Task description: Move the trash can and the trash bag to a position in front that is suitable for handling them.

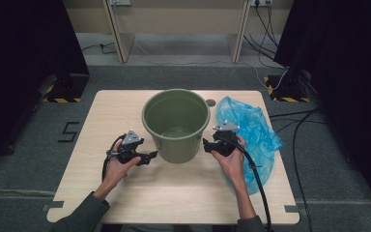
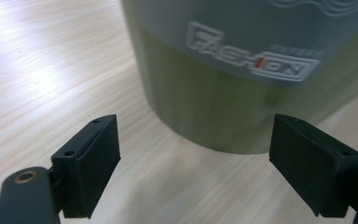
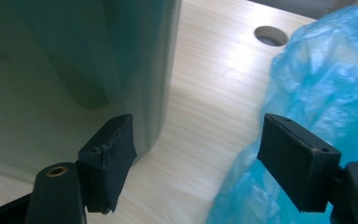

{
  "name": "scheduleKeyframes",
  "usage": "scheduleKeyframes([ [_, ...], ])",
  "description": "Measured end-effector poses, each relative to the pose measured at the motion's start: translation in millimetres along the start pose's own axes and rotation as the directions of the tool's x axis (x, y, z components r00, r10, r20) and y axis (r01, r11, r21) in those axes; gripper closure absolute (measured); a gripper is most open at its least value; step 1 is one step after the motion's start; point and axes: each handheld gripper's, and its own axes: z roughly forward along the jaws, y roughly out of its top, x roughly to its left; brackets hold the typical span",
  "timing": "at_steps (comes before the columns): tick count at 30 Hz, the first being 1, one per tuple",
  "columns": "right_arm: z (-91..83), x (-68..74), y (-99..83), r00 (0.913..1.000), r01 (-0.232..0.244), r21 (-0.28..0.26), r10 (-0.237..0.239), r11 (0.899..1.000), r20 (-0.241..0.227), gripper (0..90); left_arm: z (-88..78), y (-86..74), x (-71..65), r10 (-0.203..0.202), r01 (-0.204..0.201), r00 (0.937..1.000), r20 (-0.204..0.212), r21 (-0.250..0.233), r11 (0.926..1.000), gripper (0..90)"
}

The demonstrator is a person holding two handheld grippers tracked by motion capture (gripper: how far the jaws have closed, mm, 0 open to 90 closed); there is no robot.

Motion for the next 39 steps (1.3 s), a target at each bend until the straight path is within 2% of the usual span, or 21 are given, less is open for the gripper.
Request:
scheduleKeyframes([
  [1, 0.0, 0.0, 0.0, 1.0000, 0.000, 0.000, 0.000, 1.000, 0.000, 26.6, 0.0, 0.0, 0.0, 0.000, 0.000, 1.0000, 0.000, 0.000, 1.0000, 15.7],
  [5, -4.7, -4.6, -1.5, 0.9999, -0.003, 0.004, 0.003, 1.000, 0.011, 26.3, -4.1, 0.8, 17.8, -0.061, 0.059, 0.9967, -0.054, -0.035, 0.9977, 16.7],
  [6, -7.0, -6.6, -3.8, 0.9999, 0.000, 0.014, 0.000, 1.000, 0.016, 25.7, -3.1, -1.0, 23.2, -0.078, 0.076, 0.9954, -0.056, -0.033, 0.9966, 17.7],
  [8, -11.0, -8.4, -7.9, 0.9998, 0.011, 0.023, -0.011, 1.000, 0.018, 25.5, -1.2, -3.2, 26.4, -0.082, 0.082, 0.9955, -0.047, -0.014, 0.9965, 17.3],
  [13, -23.2, -15.3, -18.9, 0.9995, -0.005, 0.026, 0.004, 1.000, 0.031, 24.8, 3.9, -5.4, 28.1, -0.101, 0.101, 0.9942, -0.035, -0.005, 0.9948, 17.3],
  [14, -30.8, -18.2, -25.4, 0.9991, -0.001, 0.027, 0.000, 1.000, 0.042, 23.4, 4.1, -5.6, 27.4, -0.096, 0.097, 0.9949, -0.031, 0.003, 0.9953, 17.0],
  [16, -35.2, -19.4, -29.4, 0.9990, -0.007, 0.027, 0.005, 1.000, 0.044, 23.4, 1.7, -6.4, 25.8, -0.076, 0.076, 0.9971, -0.012, 0.026, 0.9968, 16.5],
  [17, -45.1, -21.5, -38.6, 0.9990, -0.009, 0.034, 0.007, 0.999, 0.045, 22.2, -3.5, -8.0, 26.6, -0.048, 0.048, 0.9988, 0.002, 0.053, 0.9974, 14.8],
  [20, -53.6, -23.3, -47.3, 0.9989, -0.001, 0.038, -0.001, 0.999, 0.047, 20.3, -9.7, -11.7, 28.5, -0.035, 0.034, 0.9994, 0.004, 0.057, 0.9978, 14.7],
  [21, -61.7, -26.7, -58.7, 0.9987, -0.007, 0.045, 0.005, 0.999, 0.051, 19.5, -12.2, -14.4, 29.7, -0.034, 0.033, 0.9994, 0.012, 0.068, 0.9972, 14.9],
  [22, -61.7, -26.7, -58.7, 0.9987, -0.007, 0.045, 0.005, 0.999, 0.051, 19.5, -14.4, -17.4, 30.8, -0.032, 0.030, 0.9993, 0.021, 0.083, 0.9961, 14.9],
  [24, -65.8, -32.2, -74.0, 0.9992, -0.020, 0.050, 0.018, 0.999, 0.036, 16.4, -18.5, -23.9, 31.9, -0.017, 0.016, 0.9998, 0.011, 0.105, 0.9944, 14.9],
  [25, -65.8, -32.2, -74.0, 0.9992, -0.020, 0.050, 0.018, 0.999, 0.036, 16.4, -20.8, -26.6, 31.9, -0.005, 0.005, 1.0000, 0.002, 0.115, 0.9934, 14.9],
  [26, -66.7, -35.3, -82.3, 0.9992, -0.030, 0.053, 0.029, 0.998, 0.028, 16.4, -24.8, -29.9, 31.5, 0.054, -0.050, 0.9983, -0.022, 0.141, 0.9888, 15.6],
  [27, -66.7, -35.3, -82.3, 0.9992, -0.030, 0.053, 0.029, 0.998, 0.028, 16.4, -24.8, -29.9, 31.5, 0.054, -0.050, 0.9983, -0.022, 0.141, 0.9888, 16.9],
  [28, -68.3, -36.5, -87.5, 0.9989, -0.040, 0.055, 0.038, 0.998, 0.029, 16.3, -28.1, -31.6, 30.8, 0.082, -0.077, 0.9963, -0.025, 0.151, 0.9856, 17.1],
  [31, -70.0, -37.1, -91.0, 0.9987, -0.044, 0.049, 0.043, 0.998, 0.026, 16.3, -37.5, -36.0, 31.9, 0.071, -0.069, 0.9975, -0.004, 0.141, 0.9875, 17.2],
  [35, -72.4, -35.7, -96.4, 0.9987, -0.049, 0.050, 0.049, 0.998, 0.017, 16.4, -46.8, -46.8, 39.5, 0.107, -0.100, 0.9938, -0.030, 0.177, 0.9792, 17.6],
  [37, -73.0, -34.5, -98.4, 0.9988, -0.046, 0.052, 0.045, 0.998, 0.021, 16.5, -51.9, -50.9, 44.8, 0.092, -0.083, 0.9950, -0.038, 0.192, 0.9779, 17.3],
  [38, -73.2, -33.5, -100.4, 0.9987, -0.049, 0.053, 0.048, 0.997, 0.017, 16.7, -57.1, -52.9, 47.8, 0.071, -0.062, 0.9963, -0.048, 0.177, 0.9822, 17.1],
  [39, -73.2, -33.5, -100.4, 0.9987, -0.049, 0.053, 0.048, 0.997, 0.017, 16.7, -57.1, -52.9, 47.8, 0.071, -0.062, 0.9963, -0.048, 0.177, 0.9822, 17.0],
])
